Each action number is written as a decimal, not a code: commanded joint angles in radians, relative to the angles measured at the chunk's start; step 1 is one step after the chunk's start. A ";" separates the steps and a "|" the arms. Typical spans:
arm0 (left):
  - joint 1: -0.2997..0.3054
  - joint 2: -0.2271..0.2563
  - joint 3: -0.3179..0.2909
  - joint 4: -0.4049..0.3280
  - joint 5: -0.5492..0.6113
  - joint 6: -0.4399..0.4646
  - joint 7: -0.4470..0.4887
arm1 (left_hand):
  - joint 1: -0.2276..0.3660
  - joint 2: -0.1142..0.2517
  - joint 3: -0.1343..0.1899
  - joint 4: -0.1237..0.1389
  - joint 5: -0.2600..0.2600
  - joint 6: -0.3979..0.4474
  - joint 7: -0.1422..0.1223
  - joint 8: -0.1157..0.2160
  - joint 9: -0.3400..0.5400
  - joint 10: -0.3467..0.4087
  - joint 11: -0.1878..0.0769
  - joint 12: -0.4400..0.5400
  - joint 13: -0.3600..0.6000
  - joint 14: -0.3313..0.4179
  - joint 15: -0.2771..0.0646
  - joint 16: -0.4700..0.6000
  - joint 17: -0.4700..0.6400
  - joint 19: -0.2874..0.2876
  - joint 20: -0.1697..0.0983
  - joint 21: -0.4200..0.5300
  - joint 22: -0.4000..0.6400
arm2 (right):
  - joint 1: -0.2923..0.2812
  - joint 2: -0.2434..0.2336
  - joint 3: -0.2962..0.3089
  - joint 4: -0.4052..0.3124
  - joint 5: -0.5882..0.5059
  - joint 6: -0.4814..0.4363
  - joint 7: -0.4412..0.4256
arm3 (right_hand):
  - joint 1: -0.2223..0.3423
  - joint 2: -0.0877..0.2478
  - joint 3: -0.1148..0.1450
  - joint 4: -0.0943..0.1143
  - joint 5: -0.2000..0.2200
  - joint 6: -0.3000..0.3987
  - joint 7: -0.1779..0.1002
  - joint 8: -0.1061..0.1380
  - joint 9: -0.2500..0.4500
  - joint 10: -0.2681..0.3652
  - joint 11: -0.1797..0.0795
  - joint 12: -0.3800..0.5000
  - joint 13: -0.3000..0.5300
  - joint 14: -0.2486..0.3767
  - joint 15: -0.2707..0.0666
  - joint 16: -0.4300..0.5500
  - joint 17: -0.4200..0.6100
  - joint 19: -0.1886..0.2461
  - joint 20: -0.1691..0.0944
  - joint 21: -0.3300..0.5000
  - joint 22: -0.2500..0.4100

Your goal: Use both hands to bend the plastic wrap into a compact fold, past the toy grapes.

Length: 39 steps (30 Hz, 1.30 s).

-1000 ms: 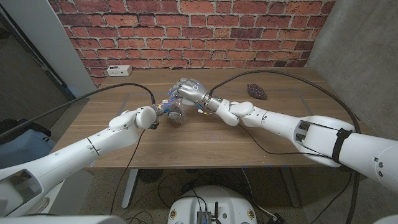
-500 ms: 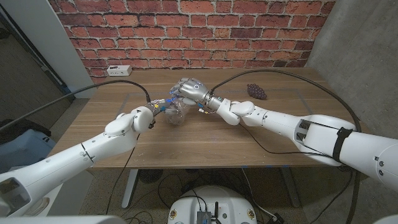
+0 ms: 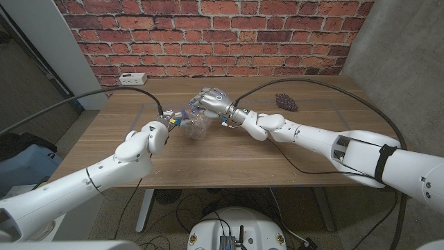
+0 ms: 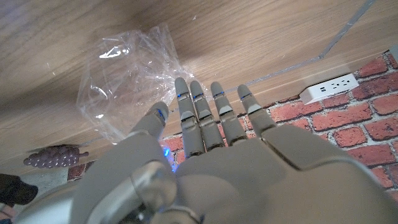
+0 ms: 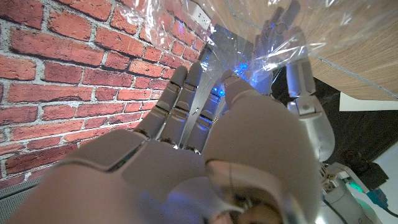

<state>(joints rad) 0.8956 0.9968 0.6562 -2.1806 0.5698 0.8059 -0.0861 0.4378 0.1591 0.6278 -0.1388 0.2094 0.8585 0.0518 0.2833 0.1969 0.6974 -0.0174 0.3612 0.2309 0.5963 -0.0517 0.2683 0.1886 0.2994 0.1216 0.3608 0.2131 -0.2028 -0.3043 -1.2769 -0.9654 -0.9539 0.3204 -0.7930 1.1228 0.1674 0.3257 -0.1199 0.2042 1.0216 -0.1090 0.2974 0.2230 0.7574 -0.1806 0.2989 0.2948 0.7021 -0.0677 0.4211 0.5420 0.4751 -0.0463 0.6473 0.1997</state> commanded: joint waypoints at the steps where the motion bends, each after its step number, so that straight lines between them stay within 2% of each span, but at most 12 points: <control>1: 0.280 0.034 -0.199 -0.095 -0.065 -0.061 0.354 | 0.026 0.019 0.031 -0.016 0.015 0.148 0.005 0.064 0.034 0.132 0.018 0.051 0.034 0.148 -0.024 0.071 0.037 0.090 -0.019 0.058 0.017 | -0.006 0.021 0.003 0.003 -0.002 -0.004 0.023 | 0.005 -0.006 -0.003 -0.001 0.003 0.009 0.003 0.000 0.002 0.003 -0.002 -0.003 0.003 0.013 -0.166 -0.006 0.003 -0.003 -0.056 0.007 0.003; 3: 0.312 0.038 -0.220 -0.100 -0.068 -0.079 0.398 | 0.037 0.019 0.033 -0.022 0.016 0.164 0.008 0.077 0.042 0.157 0.017 0.062 0.042 0.168 -0.026 0.088 0.050 0.107 -0.021 0.072 0.023 | -0.006 0.027 0.002 0.008 0.001 -0.001 0.024 | 0.005 -0.006 -0.004 -0.001 0.003 0.010 0.003 0.000 0.002 0.004 0.001 -0.003 0.002 0.013 -0.166 -0.007 0.003 -0.002 -0.055 0.009 0.003; 9: 0.391 0.046 -0.289 -0.100 -0.101 -0.156 0.489 | 0.042 0.012 0.039 -0.026 0.018 0.166 0.005 0.083 0.048 0.166 0.014 0.067 0.049 0.173 -0.027 0.090 0.052 0.108 -0.023 0.078 0.026 | -0.006 0.044 -0.005 0.018 0.005 0.000 0.030 | 0.005 -0.005 -0.005 0.000 0.003 0.011 0.003 -0.001 0.002 0.005 0.002 -0.005 0.003 0.015 -0.166 -0.008 0.003 -0.001 -0.053 0.011 0.003; 17: 0.506 0.058 -0.413 -0.075 -0.193 -0.372 0.581 | 0.040 0.008 0.041 -0.024 0.017 0.168 0.004 0.090 0.054 0.170 0.013 0.070 0.057 0.177 -0.026 0.093 0.056 0.107 -0.023 0.083 0.029 | -0.006 0.063 -0.017 0.028 0.009 -0.003 0.049 | 0.005 -0.006 -0.008 0.000 0.003 0.011 0.001 -0.003 0.002 0.004 0.001 -0.009 0.003 0.012 -0.165 -0.017 0.000 -0.003 -0.054 0.016 0.002; 24: 0.580 0.037 -0.492 -0.060 -0.223 -0.509 0.622 | 0.038 0.004 0.042 -0.022 0.017 0.170 0.004 0.096 0.060 0.172 0.013 0.071 0.064 0.181 -0.028 0.096 0.059 0.105 -0.026 0.087 0.030 | 0.002 0.108 -0.033 0.094 0.025 0.015 0.039 | 0.003 -0.007 -0.010 0.001 0.004 0.008 -0.001 -0.006 0.002 0.000 -0.005 -0.014 0.002 0.004 -0.165 -0.028 -0.005 -0.009 -0.057 0.018 0.002; 32: 0.605 0.007 -0.516 -0.070 -0.190 -0.513 0.595 | 0.032 0.000 0.046 -0.018 0.017 0.155 0.004 0.095 0.066 0.159 0.012 0.067 0.071 0.171 -0.028 0.088 0.057 0.099 -0.027 0.090 0.032 | 0.014 0.168 -0.034 0.192 0.086 0.033 0.032 | 0.005 -0.008 -0.011 0.000 0.005 0.011 -0.004 -0.008 0.002 -0.002 -0.001 -0.020 0.000 -0.001 -0.165 -0.040 -0.011 -0.006 -0.053 0.025 0.001; 39: 0.607 -0.017 -0.525 -0.071 -0.173 -0.521 0.566 | 0.025 -0.002 0.047 -0.014 0.017 0.141 0.005 0.094 0.072 0.145 0.012 0.061 0.079 0.163 -0.031 0.083 0.056 0.082 -0.026 0.089 0.033 | 0.021 0.225 -0.022 0.299 0.177 0.051 0.059 | -0.002 -0.007 -0.014 0.004 0.004 0.001 0.002 -0.016 0.002 -0.037 0.010 -0.043 -0.005 -0.012 -0.161 -0.061 -0.023 -0.004 -0.034 0.033 -0.002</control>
<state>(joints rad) 1.4677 1.0125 0.1725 -2.2506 0.3820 0.3259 0.4994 0.4622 0.1621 0.6687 -0.1545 0.2232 1.0030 0.0571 0.3737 0.2628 0.8484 -0.0040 0.4253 0.3045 0.7648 -0.0841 0.3545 0.2414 0.3874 0.0966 0.4442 0.2443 -0.1944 -0.1553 -1.3062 -0.8006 -0.8800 0.3447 -0.7559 1.1228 0.1673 0.3143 -0.1168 0.2042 1.0307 -0.1073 0.2849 0.2232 0.7359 -0.1716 0.2638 0.2905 0.6996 -0.0662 0.3686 0.5202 0.4698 -0.0519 0.6738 0.1978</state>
